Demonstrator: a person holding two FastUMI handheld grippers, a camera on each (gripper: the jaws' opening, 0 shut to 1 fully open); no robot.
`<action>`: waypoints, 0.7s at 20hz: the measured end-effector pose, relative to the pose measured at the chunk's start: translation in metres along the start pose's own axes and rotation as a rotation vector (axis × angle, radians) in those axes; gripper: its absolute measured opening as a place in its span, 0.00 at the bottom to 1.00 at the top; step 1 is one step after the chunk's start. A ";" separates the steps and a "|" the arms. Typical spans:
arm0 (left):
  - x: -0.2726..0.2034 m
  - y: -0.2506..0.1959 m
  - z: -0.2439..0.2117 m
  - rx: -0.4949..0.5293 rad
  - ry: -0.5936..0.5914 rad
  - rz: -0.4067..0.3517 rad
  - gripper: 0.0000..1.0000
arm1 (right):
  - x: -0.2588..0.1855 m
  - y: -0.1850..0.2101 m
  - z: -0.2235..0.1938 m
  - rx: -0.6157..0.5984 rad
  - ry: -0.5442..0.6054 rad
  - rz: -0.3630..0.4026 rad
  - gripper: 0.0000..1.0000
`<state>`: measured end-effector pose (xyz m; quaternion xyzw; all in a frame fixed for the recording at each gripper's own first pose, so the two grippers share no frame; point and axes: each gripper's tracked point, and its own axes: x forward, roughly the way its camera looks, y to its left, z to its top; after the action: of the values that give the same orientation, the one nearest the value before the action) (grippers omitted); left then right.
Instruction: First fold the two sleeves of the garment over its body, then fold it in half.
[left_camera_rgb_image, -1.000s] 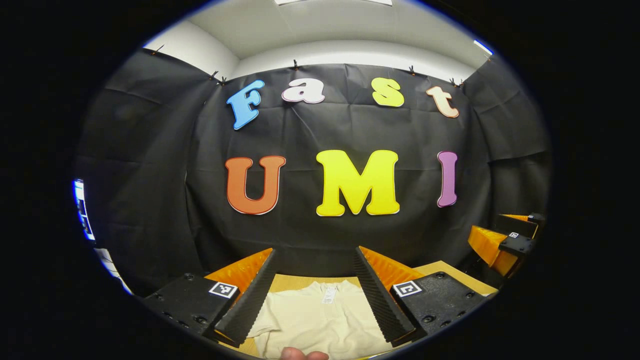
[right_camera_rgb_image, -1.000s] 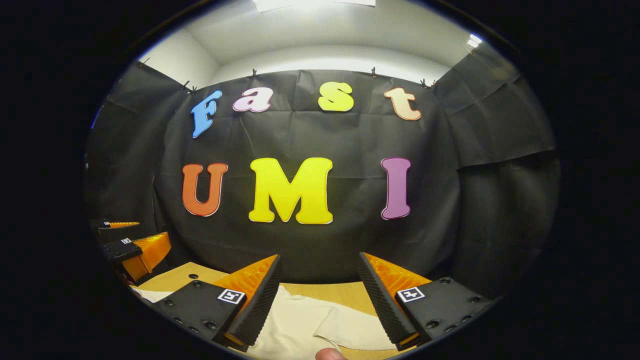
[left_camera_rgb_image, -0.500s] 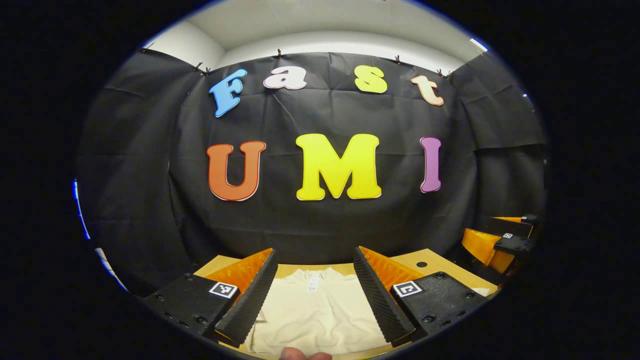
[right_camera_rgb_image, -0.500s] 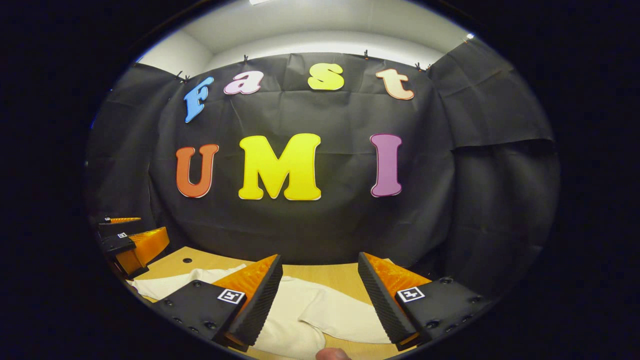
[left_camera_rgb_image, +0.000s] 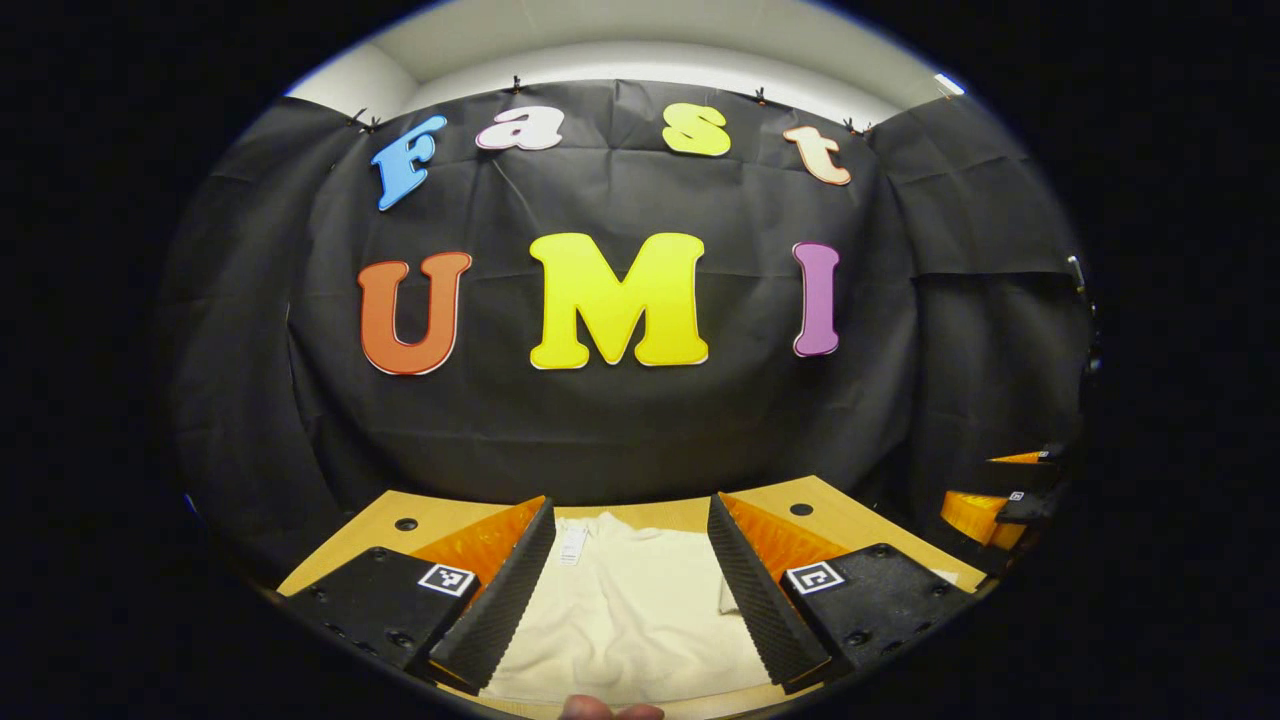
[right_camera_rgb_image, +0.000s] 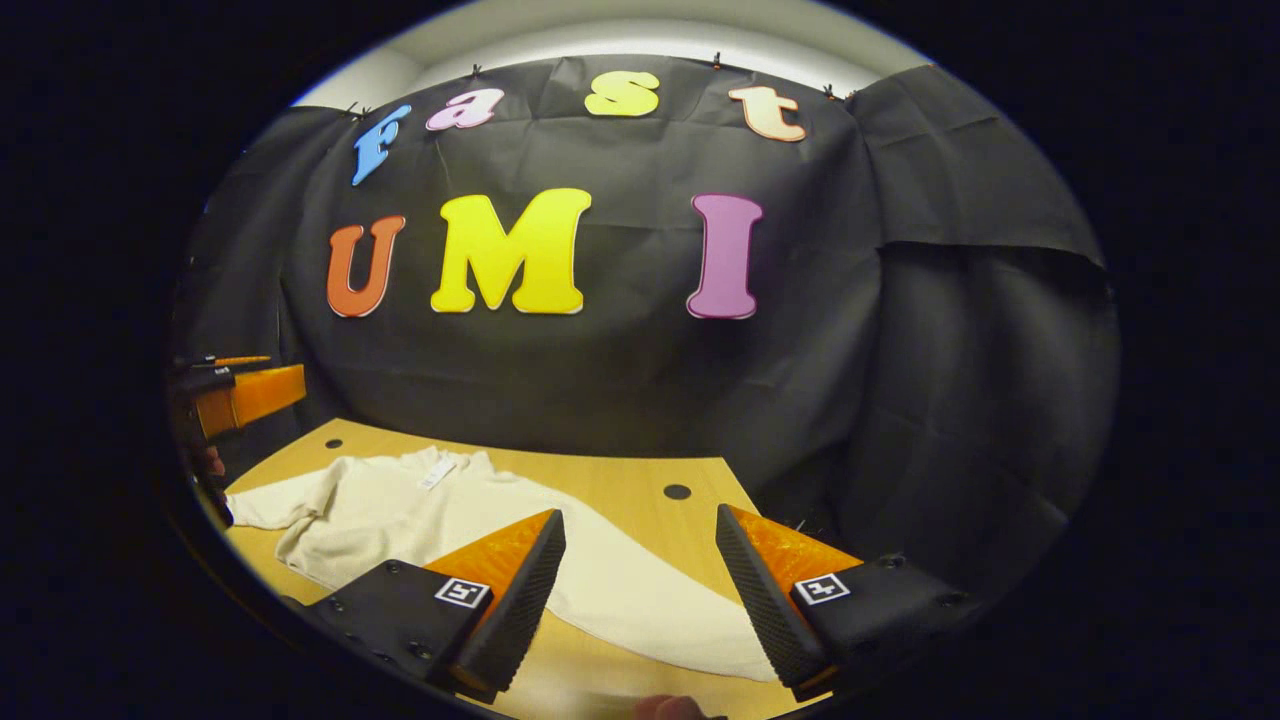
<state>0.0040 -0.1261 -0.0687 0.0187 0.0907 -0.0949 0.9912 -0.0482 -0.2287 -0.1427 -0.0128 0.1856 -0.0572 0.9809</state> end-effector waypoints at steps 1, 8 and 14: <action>0.001 -0.006 -0.003 0.005 0.015 -0.007 0.96 | 0.000 -0.013 -0.012 -0.006 0.027 -0.008 0.94; 0.001 -0.036 -0.015 0.038 0.057 -0.066 0.96 | 0.017 -0.091 -0.132 -0.007 0.318 -0.057 0.94; -0.004 -0.052 -0.025 0.071 0.082 -0.102 0.97 | 0.040 -0.125 -0.216 0.047 0.521 -0.062 0.94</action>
<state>-0.0138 -0.1748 -0.0940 0.0533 0.1288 -0.1474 0.9792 -0.1035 -0.3580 -0.3522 0.0196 0.4300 -0.0928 0.8978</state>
